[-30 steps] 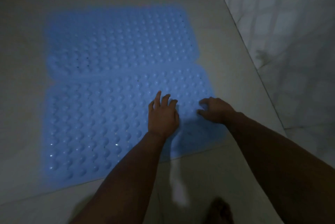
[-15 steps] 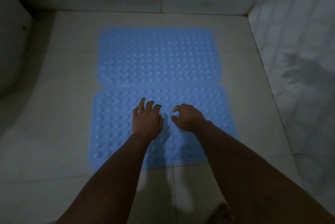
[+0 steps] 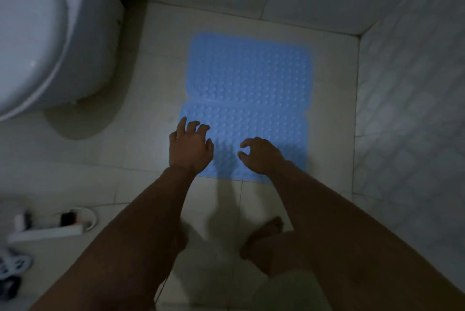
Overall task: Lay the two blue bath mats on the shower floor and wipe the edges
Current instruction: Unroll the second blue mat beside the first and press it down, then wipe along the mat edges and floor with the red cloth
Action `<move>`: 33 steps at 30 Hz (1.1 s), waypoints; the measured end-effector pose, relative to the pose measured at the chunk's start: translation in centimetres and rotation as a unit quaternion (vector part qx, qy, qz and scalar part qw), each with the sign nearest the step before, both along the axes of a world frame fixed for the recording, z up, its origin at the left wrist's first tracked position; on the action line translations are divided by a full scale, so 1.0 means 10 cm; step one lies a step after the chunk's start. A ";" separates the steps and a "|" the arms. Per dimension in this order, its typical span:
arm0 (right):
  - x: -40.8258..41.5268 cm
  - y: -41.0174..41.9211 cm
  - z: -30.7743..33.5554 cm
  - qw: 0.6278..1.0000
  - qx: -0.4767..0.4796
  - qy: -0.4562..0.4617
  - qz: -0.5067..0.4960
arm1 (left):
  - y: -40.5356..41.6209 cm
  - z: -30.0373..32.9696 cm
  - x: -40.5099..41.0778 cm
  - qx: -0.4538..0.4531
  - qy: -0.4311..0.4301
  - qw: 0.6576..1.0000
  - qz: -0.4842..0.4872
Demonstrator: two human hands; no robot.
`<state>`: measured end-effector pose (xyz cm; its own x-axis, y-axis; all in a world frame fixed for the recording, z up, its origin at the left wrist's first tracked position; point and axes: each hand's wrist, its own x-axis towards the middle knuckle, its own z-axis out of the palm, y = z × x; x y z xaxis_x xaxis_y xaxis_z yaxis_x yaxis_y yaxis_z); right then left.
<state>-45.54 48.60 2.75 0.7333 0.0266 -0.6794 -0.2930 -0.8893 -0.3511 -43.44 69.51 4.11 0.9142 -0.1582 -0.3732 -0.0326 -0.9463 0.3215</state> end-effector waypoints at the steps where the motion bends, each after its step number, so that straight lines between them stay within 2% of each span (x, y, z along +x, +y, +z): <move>1: 0.00 0.07 0.24 1.000 0.005 0.004 0.001 | 0.09 0.24 -0.02 -0.001 0.002 1.000 0.010; 7: 0.02 0.53 1.52 0.998 -0.004 0.034 0.043 | 0.53 1.41 -0.03 -0.007 0.009 1.000 0.018; 13: 0.13 1.15 2.60 0.996 -0.018 0.005 0.086 | 1.09 2.44 -0.02 -0.031 -0.027 0.999 0.014; 17: 0.25 1.66 3.05 0.994 -0.004 -0.009 0.106 | 1.56 2.86 -0.07 -0.013 -0.035 0.999 0.022; 23: 0.51 2.21 3.54 0.978 0.005 -0.040 0.204 | 2.06 3.23 -0.03 0.051 -0.029 0.997 0.042; 28: 0.76 2.58 3.77 0.947 0.003 -0.070 0.315 | 2.26 3.67 -0.13 0.094 -0.053 0.987 0.119; 33: 0.85 3.15 4.20 0.899 0.024 -0.114 0.422 | 2.61 4.14 -0.50 0.137 -0.070 0.964 0.217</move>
